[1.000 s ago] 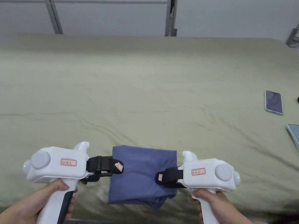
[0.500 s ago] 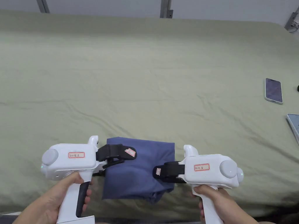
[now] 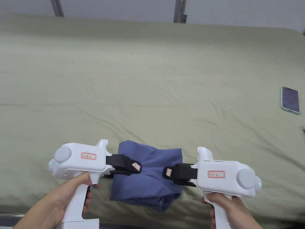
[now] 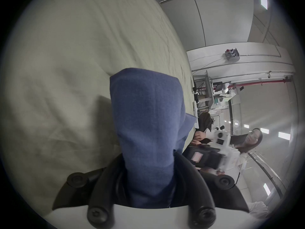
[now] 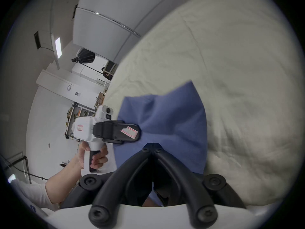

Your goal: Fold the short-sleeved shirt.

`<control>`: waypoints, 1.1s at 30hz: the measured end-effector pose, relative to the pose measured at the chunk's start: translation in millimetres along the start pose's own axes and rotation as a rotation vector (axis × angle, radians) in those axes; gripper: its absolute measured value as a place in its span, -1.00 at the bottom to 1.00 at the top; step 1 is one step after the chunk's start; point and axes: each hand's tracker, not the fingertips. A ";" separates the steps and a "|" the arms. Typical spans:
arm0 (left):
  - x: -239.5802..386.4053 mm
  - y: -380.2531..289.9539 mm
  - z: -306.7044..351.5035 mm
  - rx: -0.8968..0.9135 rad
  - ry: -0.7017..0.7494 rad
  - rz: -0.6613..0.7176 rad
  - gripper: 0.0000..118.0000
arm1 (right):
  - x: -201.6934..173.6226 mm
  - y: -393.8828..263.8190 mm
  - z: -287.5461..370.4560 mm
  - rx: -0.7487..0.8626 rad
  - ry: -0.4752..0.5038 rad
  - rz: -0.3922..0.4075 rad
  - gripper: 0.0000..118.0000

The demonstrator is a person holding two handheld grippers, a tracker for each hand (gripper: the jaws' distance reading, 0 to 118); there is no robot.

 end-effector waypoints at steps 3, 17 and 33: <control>-3.2 4.7 23.2 0.020 0.046 -0.019 -0.57 | -39.2 3.8 18.0 0.056 -0.131 0.155 -0.97; -88.5 41.7 237.3 0.134 0.489 -0.035 -0.57 | -125.2 -2.8 22.7 0.104 -0.153 0.354 -0.97; -161.7 91.6 297.6 0.129 0.727 -0.023 -0.57 | -142.8 -4.5 -17.3 0.030 -0.195 0.381 -0.97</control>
